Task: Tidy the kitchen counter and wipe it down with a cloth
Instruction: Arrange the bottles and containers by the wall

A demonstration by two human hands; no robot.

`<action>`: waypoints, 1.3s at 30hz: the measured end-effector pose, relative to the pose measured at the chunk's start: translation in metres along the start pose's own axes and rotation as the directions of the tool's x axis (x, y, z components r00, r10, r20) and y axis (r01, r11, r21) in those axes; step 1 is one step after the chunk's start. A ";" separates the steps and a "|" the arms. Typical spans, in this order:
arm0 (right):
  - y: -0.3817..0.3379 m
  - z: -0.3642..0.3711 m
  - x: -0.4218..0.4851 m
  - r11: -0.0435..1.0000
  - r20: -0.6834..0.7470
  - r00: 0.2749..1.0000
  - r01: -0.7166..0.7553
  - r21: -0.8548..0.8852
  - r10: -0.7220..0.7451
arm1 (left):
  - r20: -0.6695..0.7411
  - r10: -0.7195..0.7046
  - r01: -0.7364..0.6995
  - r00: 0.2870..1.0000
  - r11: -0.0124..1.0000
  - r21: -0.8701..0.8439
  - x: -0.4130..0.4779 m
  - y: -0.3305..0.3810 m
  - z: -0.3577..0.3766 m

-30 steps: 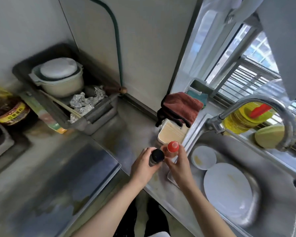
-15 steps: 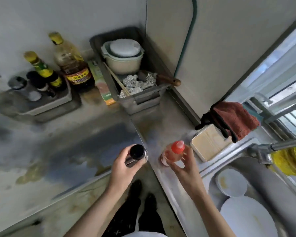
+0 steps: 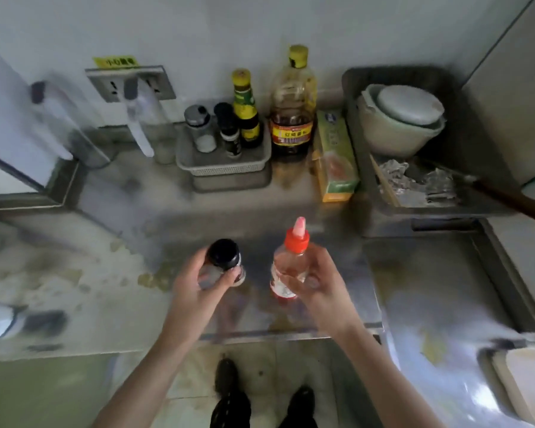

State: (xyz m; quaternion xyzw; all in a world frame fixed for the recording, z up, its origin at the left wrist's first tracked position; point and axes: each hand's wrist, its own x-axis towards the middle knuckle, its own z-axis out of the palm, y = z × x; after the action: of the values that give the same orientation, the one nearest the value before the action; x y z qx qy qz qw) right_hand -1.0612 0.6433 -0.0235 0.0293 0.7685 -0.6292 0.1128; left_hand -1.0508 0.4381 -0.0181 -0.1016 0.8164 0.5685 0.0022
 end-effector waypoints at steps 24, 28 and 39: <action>-0.048 0.043 0.211 0.974 -0.256 0.942 0.227 0.001 -0.219 | -0.038 0.236 -0.238 0.971 0.962 -0.133 0.273 0.005 -0.016; -0.065 0.046 0.232 0.955 -0.310 0.909 0.295 0.006 -0.279 | -0.056 0.217 -0.222 0.975 0.969 -0.110 0.286 -0.013 0.002; -0.042 0.064 0.283 0.947 -0.340 0.885 0.285 -0.146 -0.318 | -0.025 0.210 -0.209 0.977 0.977 0.036 0.286 -0.042 0.014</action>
State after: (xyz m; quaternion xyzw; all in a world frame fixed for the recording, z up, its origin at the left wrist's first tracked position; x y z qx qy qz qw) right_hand -1.3360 0.5448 -0.0549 0.0188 0.7993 -0.5869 -0.1275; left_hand -1.3255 0.3904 -0.0960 -0.0230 0.8319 0.5502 -0.0678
